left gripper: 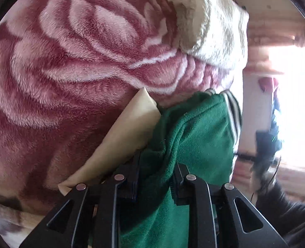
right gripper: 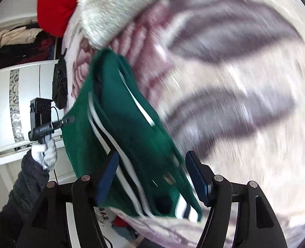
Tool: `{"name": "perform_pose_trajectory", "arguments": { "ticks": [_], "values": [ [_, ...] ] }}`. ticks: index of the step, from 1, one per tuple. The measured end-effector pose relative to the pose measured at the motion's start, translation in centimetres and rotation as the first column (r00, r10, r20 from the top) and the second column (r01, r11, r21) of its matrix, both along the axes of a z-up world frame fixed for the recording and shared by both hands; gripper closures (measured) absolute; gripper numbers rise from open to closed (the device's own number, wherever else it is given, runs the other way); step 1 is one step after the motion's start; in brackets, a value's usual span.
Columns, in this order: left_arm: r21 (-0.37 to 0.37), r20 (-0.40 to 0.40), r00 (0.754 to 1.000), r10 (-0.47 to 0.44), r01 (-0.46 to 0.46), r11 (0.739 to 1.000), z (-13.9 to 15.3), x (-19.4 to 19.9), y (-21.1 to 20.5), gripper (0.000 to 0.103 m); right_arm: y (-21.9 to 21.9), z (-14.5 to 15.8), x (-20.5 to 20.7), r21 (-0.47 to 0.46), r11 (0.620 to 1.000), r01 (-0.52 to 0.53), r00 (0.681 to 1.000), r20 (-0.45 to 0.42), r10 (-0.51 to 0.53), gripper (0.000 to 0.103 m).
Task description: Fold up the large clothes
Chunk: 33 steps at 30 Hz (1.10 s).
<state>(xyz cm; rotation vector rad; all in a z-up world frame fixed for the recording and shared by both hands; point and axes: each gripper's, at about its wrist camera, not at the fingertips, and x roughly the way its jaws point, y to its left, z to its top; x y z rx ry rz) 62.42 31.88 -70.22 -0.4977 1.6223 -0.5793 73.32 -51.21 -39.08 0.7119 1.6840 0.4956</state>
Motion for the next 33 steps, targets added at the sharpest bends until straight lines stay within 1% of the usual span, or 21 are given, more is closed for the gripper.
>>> {"name": "perform_pose_trajectory", "arguments": {
  "ticks": [4,7,8,9,10,13,14,16,18,19,20,21,22,23,24,26,28,29,30,31,33],
  "values": [
    [0.020,0.071,0.997,0.013,-0.015,1.000,1.0,-1.3,-0.8,0.083,-1.0,-1.2,-4.1,0.050,0.995,0.086,0.992,-0.097,-0.080,0.034],
    [0.024,0.087,0.996,0.030,-0.032,0.999,0.9,-1.7,-0.5,0.082,0.8,-2.5,-6.2,0.149,0.979,0.139,0.981,-0.155,-0.115,0.034],
    [0.025,0.089,0.996,0.031,-0.033,0.999,1.0,-1.6,-0.4,0.082,1.4,-2.6,-6.5,0.143,0.980,0.141,0.981,-0.154,-0.119,0.042],
    [0.022,0.092,0.995,0.030,-0.032,0.999,1.1,-1.1,-0.3,0.082,2.0,-2.2,-6.7,0.115,0.984,0.137,0.986,-0.116,-0.124,0.101],
    [0.027,0.097,0.995,0.027,-0.030,0.999,1.2,-1.1,-0.4,0.082,2.3,-1.7,-6.5,0.096,0.986,0.138,0.988,-0.085,-0.130,0.098],
    [0.020,0.107,0.994,0.033,-0.036,0.999,2.2,-1.3,0.1,0.082,0.9,0.0,-6.0,-0.045,0.981,0.190,0.982,-0.008,-0.191,0.100],
    [0.043,0.109,0.993,0.037,-0.042,0.998,2.4,-1.4,0.1,0.081,0.9,-0.3,-6.0,-0.079,0.980,0.180,0.983,-0.011,-0.182,0.102],
    [0.051,0.104,0.992,0.074,-0.079,0.996,2.7,-1.6,0.3,0.078,0.5,-1.5,-6.2,-0.152,0.975,0.159,0.983,-0.066,-0.171,0.103],
    [0.048,0.106,0.986,0.128,-0.133,0.990,3.4,-1.9,0.7,0.076,-0.1,-1.6,-6.5,-0.118,0.976,0.185,0.975,-0.106,-0.197,0.102],
    [0.060,0.119,0.982,0.148,-0.156,0.986,3.8,-2.2,0.7,0.072,-0.7,-1.4,-6.8,-0.115,0.973,0.202,0.968,-0.130,-0.216,0.101],
    [0.091,0.156,0.972,0.174,-0.190,0.978,4.7,-2.7,0.8,0.070,-1.4,-1.0,-7.4,-0.108,0.965,0.239,0.953,-0.163,-0.255,0.089],
    [0.105,0.186,0.964,0.188,-0.210,0.972,5.2,-3.0,0.9,0.069,-1.9,-0.6,-8.0,-0.092,0.953,0.287,0.937,-0.179,-0.300,0.051],
    [0.132,0.245,0.947,0.209,-0.246,0.960,6.2,-3.7,0.9,0.066,-2.2,-0.4,-8.7,-0.073,0.938,0.339,0.918,-0.193,-0.347,0.032],
    [0.136,0.275,0.932,0.235,-0.280,0.950,6.7,-4.3,0.9,0.058,-2.1,-0.4,-9.8,-0.037,0.914,0.405,0.889,-0.217,-0.403,0.013],
    [0.135,0.290,0.923,0.252,-0.300,0.944,6.9,-4.6,1.1,0.053,-1.5,-0.8,-10.3,-0.013,0.903,0.429,0.876,-0.239,-0.419,0.013],
    [0.117,0.321,0.893,0.315,-0.368,0.923,7.6,-5.7,1.5,0.036,0.9,-2.8,-10.6,0.024,0.907,0.421,0.872,-0.285,-0.398,0.013],
    [0.083,0.329,0.869,0.371,-0.418,0.905,7.9,-6.6,1.8,0.035,2.6,-4.4,-10.2,0.030,0.892,0.452,0.855,-0.299,-0.423,0.013],
    [0.076,0.339,0.854,0.396,-0.444,0.893,8.2,-7.2,2.1,0.035,4.2,-5.5,-9.7,0.011,0.904,0.427,0.863,-0.303,-0.404,0.010],
    [0.065,0.341,0.846,0.409,-0.455,0.888,8.4,-7.5,2.2,0.035,5.0,-6.1,-9.3,-0.048,0.916,0.398,0.871,-0.294,-0.394,0.006],
    [0.053,0.344,0.835,0.430,-0.475,0.879,8.6,-8.0,2.6,0.035,5.6,-7.1,-9.2,-0.092,0.911,0.403,0.861,-0.298,-0.411,0.004],
    [0.046,0.352,0.821,0.449,-0.495,0.868,9.1,-8.6,3.0,0.035,6.0,-8.9,-10.0,-0.067,0.858,0.510,0.783,-0.377,-0.495,0.006]
  ]
}}
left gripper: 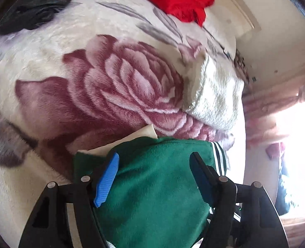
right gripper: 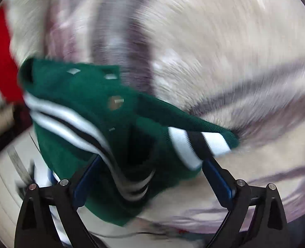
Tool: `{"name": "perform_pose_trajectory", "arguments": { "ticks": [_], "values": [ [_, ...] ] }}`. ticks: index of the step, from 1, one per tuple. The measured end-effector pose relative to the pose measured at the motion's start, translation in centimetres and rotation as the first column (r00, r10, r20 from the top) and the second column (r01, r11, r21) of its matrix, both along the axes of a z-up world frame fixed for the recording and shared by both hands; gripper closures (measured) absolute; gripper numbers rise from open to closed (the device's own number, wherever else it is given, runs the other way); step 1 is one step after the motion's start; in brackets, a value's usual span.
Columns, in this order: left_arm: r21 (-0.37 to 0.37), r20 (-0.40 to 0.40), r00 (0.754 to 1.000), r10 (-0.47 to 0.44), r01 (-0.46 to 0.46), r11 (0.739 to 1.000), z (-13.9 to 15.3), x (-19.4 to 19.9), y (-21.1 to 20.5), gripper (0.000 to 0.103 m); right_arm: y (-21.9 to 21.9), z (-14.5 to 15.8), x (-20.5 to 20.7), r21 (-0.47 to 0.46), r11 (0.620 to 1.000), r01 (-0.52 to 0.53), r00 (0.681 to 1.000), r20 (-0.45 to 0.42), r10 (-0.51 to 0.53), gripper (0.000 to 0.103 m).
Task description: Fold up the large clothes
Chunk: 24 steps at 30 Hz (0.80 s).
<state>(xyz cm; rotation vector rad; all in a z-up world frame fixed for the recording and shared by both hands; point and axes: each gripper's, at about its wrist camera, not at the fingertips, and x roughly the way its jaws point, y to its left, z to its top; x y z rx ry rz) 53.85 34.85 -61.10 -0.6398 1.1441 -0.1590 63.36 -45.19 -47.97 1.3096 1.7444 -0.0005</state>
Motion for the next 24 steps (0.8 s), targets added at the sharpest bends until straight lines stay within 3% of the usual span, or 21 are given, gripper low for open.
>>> {"name": "perform_pose_trajectory", "arguments": {
  "ticks": [2,4,6,8,12,13,14,15,17,21,23,24],
  "values": [
    [0.009,-0.004,1.000,0.013,-0.013,1.000,0.3,-0.7,0.5,0.035,0.3,0.3,0.1,-0.030,0.999,0.016,1.000,0.027,-0.015,0.010],
    [0.015,-0.007,1.000,0.024,-0.024,1.000,0.5,-1.8,1.2,0.035,0.4,1.4,-0.1,-0.077,0.997,0.018,0.996,0.092,-0.011,0.027],
    [0.011,-0.016,0.999,0.045,-0.045,0.999,0.4,-2.8,1.7,0.035,0.5,2.8,-0.1,-0.114,0.993,-0.020,0.986,0.162,0.038,0.055],
    [0.005,-0.023,0.998,0.063,-0.063,0.998,0.3,-4.1,2.4,0.035,0.7,4.4,0.1,-0.147,0.986,-0.073,0.967,0.232,0.107,0.071],
    [-0.007,-0.052,0.992,0.116,-0.117,0.993,-0.4,-7.4,3.5,0.035,1.6,5.7,0.9,-0.199,0.968,-0.151,0.927,0.312,0.209,0.073],
    [-0.012,-0.061,0.990,0.126,-0.127,0.992,-0.6,-8.0,3.6,0.034,1.6,5.1,1.1,-0.191,0.970,-0.149,0.928,0.311,0.204,0.072],
    [-0.019,-0.072,0.987,0.142,-0.143,0.989,-1.1,-9.0,3.9,0.034,1.5,4.1,1.2,-0.146,0.981,-0.131,0.935,0.309,0.171,0.062],
    [-0.010,-0.085,0.984,0.159,-0.160,0.987,-1.4,-9.8,4.1,0.034,1.3,3.3,1.5,-0.097,0.989,-0.114,0.943,0.302,0.139,0.059],
    [0.002,-0.124,0.974,0.188,-0.189,0.982,-2.4,-11.5,4.5,0.034,0.8,3.0,1.7,-0.050,0.994,-0.098,0.947,0.301,0.109,0.059],
    [-0.042,-0.167,0.958,0.232,-0.242,0.969,-3.9,-14.1,4.9,0.034,2.0,4.8,2.8,-0.092,0.987,-0.129,0.917,0.369,0.154,0.059],
    [-0.044,-0.177,0.954,0.243,-0.254,0.966,-4.4,-14.8,4.9,0.034,2.6,4.8,3.3,-0.132,0.984,-0.121,0.913,0.375,0.163,0.062],
    [-0.050,-0.177,0.953,0.246,-0.259,0.965,-4.5,-15.0,4.9,0.034,3.0,4.7,3.9,-0.148,0.984,-0.102,0.913,0.379,0.151,0.070]
  ]
}}
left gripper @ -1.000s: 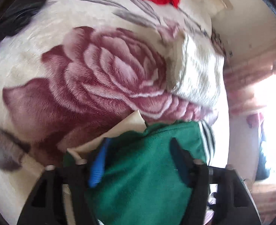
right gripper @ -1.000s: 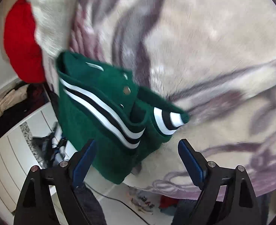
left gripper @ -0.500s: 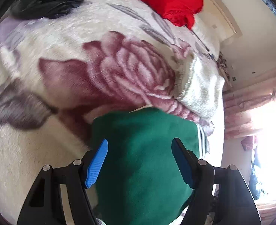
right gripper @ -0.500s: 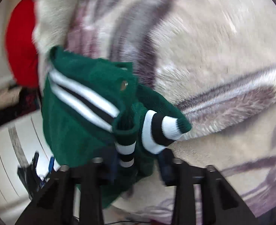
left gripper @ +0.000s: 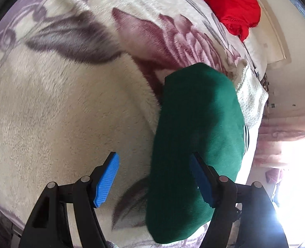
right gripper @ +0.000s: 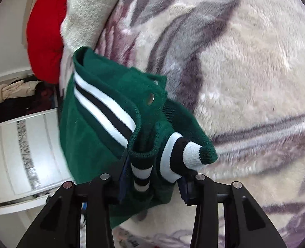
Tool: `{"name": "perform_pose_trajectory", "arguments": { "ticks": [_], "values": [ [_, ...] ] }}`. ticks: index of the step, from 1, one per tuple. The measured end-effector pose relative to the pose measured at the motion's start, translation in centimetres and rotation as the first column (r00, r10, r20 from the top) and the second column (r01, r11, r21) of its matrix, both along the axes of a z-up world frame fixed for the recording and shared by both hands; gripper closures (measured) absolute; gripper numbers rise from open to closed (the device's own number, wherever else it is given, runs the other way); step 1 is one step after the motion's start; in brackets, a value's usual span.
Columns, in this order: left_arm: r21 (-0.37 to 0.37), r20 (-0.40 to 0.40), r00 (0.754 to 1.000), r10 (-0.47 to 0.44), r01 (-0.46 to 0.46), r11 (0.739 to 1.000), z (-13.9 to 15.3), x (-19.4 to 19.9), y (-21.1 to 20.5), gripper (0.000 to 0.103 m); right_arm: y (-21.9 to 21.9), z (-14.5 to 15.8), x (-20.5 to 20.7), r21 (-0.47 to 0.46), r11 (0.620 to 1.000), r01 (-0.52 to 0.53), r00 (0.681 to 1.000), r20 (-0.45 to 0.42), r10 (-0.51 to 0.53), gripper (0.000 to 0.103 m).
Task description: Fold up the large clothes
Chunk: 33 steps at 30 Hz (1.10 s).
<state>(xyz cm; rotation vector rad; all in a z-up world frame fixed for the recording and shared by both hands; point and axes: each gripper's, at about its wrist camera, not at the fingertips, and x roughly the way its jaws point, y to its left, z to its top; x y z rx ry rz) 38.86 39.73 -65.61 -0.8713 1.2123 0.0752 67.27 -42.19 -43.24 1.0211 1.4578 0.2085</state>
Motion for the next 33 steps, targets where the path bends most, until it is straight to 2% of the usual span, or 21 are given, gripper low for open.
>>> {"name": "perform_pose_trajectory", "arguments": {
  "ticks": [1,3,5,7,8,10,11,12,16,17,18,21,22,23,25,26,28,29,32,33],
  "values": [
    [-0.004,0.004,1.000,0.005,-0.005,1.000,0.1,-0.1,0.1,0.034,0.1,0.3,0.3,-0.009,1.000,0.011,1.000,0.028,-0.010,0.072],
    [-0.018,0.024,1.000,0.018,-0.017,1.000,0.0,-0.2,0.2,0.034,0.2,1.0,1.3,-0.046,0.998,-0.032,0.993,0.114,0.037,0.075],
    [-0.040,0.036,0.999,0.026,-0.024,0.999,-0.2,-0.4,0.2,0.034,-0.9,-1.0,1.3,-0.026,0.999,-0.028,0.997,0.078,0.030,0.075],
    [-0.060,0.041,0.999,0.027,-0.025,0.998,-0.5,-0.7,0.0,0.034,-2.6,-3.3,0.5,0.039,0.998,-0.041,0.999,0.020,0.040,0.062],
    [-0.066,0.044,0.999,0.024,-0.021,0.998,-0.5,-0.8,-0.1,0.034,-2.9,-4.1,0.7,0.077,0.996,-0.049,0.998,-0.024,0.051,0.045],
    [-0.082,0.060,0.998,0.019,-0.014,0.997,-0.5,-1.2,-0.3,0.034,-3.1,-4.5,1.8,0.141,0.986,-0.087,0.992,-0.078,0.099,0.033],
    [-0.097,0.072,0.997,0.019,-0.012,0.995,-0.4,-1.4,-0.4,0.034,-3.5,-3.8,2.5,0.119,0.983,-0.138,0.983,-0.103,0.151,0.020],
    [-0.115,0.084,0.996,0.020,-0.010,0.993,-0.4,-1.6,-0.5,0.034,-4.2,-2.6,3.3,0.080,0.979,-0.188,0.976,-0.096,0.195,0.011],
    [-0.221,0.140,0.988,0.059,-0.026,0.975,-0.8,-1.9,-0.5,0.034,-5.0,0.5,8.1,0.055,0.951,-0.305,0.952,0.009,0.305,0.007],
    [-0.274,0.165,0.985,0.056,-0.009,0.962,-1.3,-1.4,-0.8,0.034,-4.4,0.7,10.0,0.050,0.935,-0.352,0.936,0.042,0.350,0.003],
    [-0.294,0.177,0.983,0.046,0.008,0.956,-1.6,-0.8,-1.0,0.034,-4.2,0.6,10.9,0.056,0.922,-0.383,0.923,0.070,0.379,0.003],
    [-0.318,0.214,0.976,-0.043,0.111,0.942,-3.1,1.3,-2.7,0.034,-0.7,-0.7,15.5,0.129,0.862,-0.490,0.870,0.144,0.472,0.003],
    [-0.303,0.215,0.974,-0.068,0.132,0.944,-3.5,1.8,-3.1,0.026,0.7,-1.0,17.2,0.144,0.843,-0.518,0.854,0.153,0.498,0.003],
    [-0.286,0.228,0.970,-0.088,0.153,0.946,-3.8,2.3,-3.3,0.019,2.5,-2.0,18.6,0.192,0.803,-0.564,0.825,0.170,0.539,0.003],
    [-0.292,0.237,0.965,-0.108,0.177,0.940,-4.6,3.1,-3.1,0.016,5.2,-3.5,20.0,0.223,0.732,-0.644,0.765,0.161,0.624,0.002],
    [-0.297,0.238,0.965,-0.113,0.183,0.937,-5.0,3.4,-2.9,0.014,6.8,-4.8,20.5,0.267,0.681,-0.683,0.727,0.146,0.672,0.000],
    [-0.300,0.233,0.965,-0.120,0.189,0.935,-5.4,3.7,-2.7,0.010,9.5,-6.3,21.3,0.329,0.615,-0.717,0.681,0.141,0.719,0.000],
    [-0.308,0.230,0.965,-0.127,0.196,0.931,-5.7,3.9,-2.6,0.003,10.4,-6.7,21.5,0.364,0.590,-0.721,0.670,0.150,0.727,0.000],
    [-0.328,0.213,0.968,-0.134,0.200,0.923,-6.9,4.9,-2.8,0.000,13.5,-7.3,22.2,0.446,0.525,-0.725,0.647,0.180,0.741,0.000],
    [-0.339,0.214,0.968,-0.133,0.201,0.919,-7.3,5.2,-2.9,0.000,14.0,-7.4,22.4,0.457,0.516,-0.725,0.643,0.181,0.744,0.000]
  ]
}}
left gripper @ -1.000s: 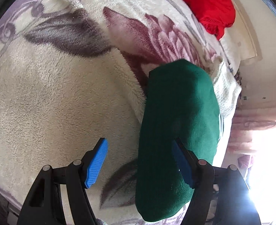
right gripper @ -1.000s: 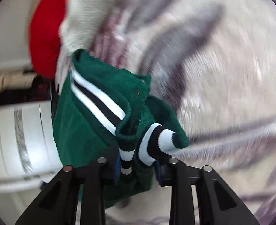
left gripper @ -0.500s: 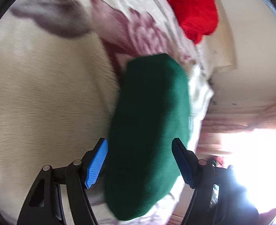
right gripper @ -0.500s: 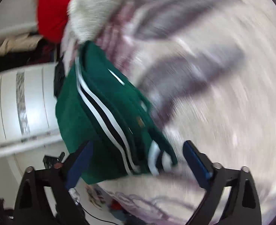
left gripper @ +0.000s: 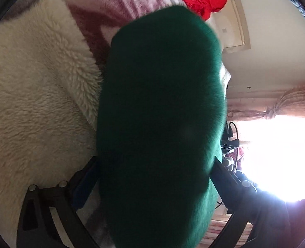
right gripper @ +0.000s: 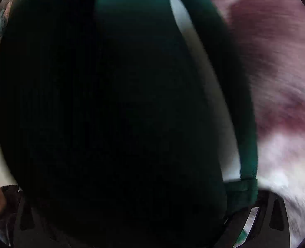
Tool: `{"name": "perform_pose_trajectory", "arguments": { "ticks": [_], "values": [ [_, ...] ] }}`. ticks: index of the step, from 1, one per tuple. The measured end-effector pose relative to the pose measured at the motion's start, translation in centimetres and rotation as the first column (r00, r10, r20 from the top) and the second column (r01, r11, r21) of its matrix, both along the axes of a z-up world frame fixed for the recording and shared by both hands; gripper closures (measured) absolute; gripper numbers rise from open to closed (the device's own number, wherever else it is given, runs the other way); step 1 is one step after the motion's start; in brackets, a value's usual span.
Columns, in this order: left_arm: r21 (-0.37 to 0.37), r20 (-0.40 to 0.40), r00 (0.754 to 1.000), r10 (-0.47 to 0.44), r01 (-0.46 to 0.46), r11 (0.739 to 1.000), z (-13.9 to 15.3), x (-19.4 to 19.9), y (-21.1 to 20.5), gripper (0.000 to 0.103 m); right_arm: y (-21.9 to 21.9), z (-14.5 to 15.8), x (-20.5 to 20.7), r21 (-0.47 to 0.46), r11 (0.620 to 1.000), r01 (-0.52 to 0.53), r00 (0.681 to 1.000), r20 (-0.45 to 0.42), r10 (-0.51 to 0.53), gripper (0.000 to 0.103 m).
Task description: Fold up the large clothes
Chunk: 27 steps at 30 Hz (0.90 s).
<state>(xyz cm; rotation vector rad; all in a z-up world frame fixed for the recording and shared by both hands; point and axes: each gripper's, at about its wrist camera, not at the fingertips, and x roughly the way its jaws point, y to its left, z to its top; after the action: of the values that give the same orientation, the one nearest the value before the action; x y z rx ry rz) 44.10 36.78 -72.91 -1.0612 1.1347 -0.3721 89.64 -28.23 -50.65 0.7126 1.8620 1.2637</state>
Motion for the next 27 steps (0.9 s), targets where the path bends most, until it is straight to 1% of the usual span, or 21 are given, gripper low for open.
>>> {"name": "perform_pose_trajectory", "arguments": {
  "ticks": [1,3,4,5,6,7,8,9,10,12,13,16,18,22,24,27],
  "values": [
    [-0.009,0.008,1.000,-0.002,0.002,1.000,-0.2,0.5,-0.2,0.000,0.4,-0.1,0.3,0.008,1.000,0.002,1.000,-0.011,-0.002,0.000],
    [0.016,0.048,0.999,0.007,-0.008,1.000,0.4,1.0,-0.8,0.001,0.8,-0.2,0.7,-0.001,1.000,0.013,1.000,-0.019,-0.013,0.000],
    [0.040,0.070,0.998,0.010,-0.013,0.999,0.9,1.2,-1.1,0.010,0.7,-0.1,0.8,-0.012,0.999,0.036,0.999,-0.021,-0.037,0.000],
    [0.069,0.103,0.995,0.014,-0.022,0.997,1.7,1.3,-1.2,0.026,0.7,0.2,0.9,-0.022,0.998,0.057,0.998,-0.008,-0.057,0.001],
    [0.083,0.118,0.993,0.017,-0.027,0.996,2.3,1.4,-1.2,0.033,0.6,0.6,0.8,-0.031,0.997,0.068,0.998,0.012,-0.068,0.011],
    [0.079,0.124,0.992,0.021,-0.031,0.996,2.8,1.5,-1.0,0.038,0.4,1.0,0.7,-0.035,0.995,0.092,0.996,0.022,-0.091,0.019],
    [0.061,0.127,0.992,0.022,-0.030,0.998,3.2,1.7,-0.7,0.039,0.1,1.4,0.7,-0.019,0.992,0.128,0.992,0.010,-0.128,0.032],
    [0.060,0.127,0.992,0.018,-0.026,0.998,3.7,1.8,-0.6,0.039,-0.2,1.8,0.6,-0.006,0.988,0.153,0.988,0.006,-0.153,0.034],
    [0.066,0.136,0.991,0.002,-0.011,0.998,4.5,2.1,-0.6,0.039,-0.3,2.4,0.5,-0.005,0.986,0.167,0.986,0.017,-0.167,0.035],
    [0.064,0.146,0.989,-0.013,0.003,0.998,5.8,3.2,-0.7,0.039,-0.5,4.0,0.4,0.025,0.980,0.199,0.979,0.044,-0.200,0.037],
    [0.061,0.152,0.988,-0.021,0.012,0.998,6.6,3.7,-0.7,0.040,-0.7,4.7,0.4,0.042,0.974,0.222,0.974,0.039,-0.224,0.037],
    [0.074,0.187,0.980,-0.070,0.057,0.996,9.8,6.0,-1.3,0.040,-1.8,7.1,0.7,0.087,0.953,0.290,0.955,0.042,-0.295,0.037],
    [0.086,0.211,0.971,-0.113,0.097,0.992,12.2,8.4,-2.2,0.040,-2.8,8.9,1.4,0.112,0.937,0.330,0.940,0.052,-0.337,0.037],
    [0.097,0.255,0.948,-0.191,0.171,0.980,16.7,14.7,-4.7,0.040,-5.7,13.3,4.7,0.141,0.906,0.399,0.907,0.082,-0.412,0.037],
    [0.093,0.273,0.936,-0.223,0.205,0.974,18.7,19.2,-6.3,0.039,-7.2,15.8,7.3,0.145,0.893,0.427,0.888,0.121,-0.444,0.038],
    [0.082,0.308,0.913,-0.268,0.255,0.963,20.7,26.6,-9.2,0.040,-9.7,19.0,12.1,0.143,0.871,0.471,0.854,0.173,-0.490,0.038]
  ]
}}
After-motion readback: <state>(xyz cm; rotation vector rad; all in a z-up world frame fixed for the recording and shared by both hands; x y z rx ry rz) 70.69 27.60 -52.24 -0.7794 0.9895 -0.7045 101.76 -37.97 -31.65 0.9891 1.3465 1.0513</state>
